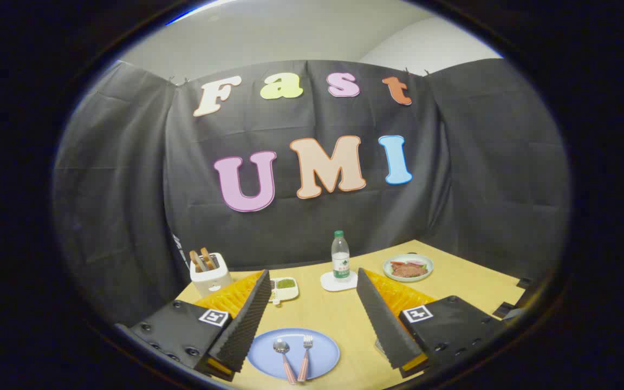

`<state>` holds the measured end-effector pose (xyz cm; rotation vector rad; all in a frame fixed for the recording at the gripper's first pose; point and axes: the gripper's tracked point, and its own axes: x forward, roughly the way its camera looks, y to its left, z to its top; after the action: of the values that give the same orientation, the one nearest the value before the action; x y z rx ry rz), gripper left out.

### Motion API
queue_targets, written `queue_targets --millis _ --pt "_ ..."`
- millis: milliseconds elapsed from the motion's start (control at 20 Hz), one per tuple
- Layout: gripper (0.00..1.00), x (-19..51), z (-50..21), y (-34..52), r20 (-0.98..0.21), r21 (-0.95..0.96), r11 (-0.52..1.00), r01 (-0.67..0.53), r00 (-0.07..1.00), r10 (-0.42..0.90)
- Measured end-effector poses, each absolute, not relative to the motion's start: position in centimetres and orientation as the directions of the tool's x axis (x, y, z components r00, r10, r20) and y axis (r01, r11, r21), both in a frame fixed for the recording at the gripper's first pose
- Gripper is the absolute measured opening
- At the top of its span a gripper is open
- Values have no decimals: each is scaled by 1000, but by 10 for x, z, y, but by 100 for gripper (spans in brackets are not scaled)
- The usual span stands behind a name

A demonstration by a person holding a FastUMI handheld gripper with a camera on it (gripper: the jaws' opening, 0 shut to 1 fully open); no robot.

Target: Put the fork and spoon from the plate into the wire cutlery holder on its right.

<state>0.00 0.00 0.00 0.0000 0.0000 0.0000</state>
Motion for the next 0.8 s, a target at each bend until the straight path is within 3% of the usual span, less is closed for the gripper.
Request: queue_targets --millis 800 --pt "100 -5 -12 -10 -40 -10 1000 22 999 -23"
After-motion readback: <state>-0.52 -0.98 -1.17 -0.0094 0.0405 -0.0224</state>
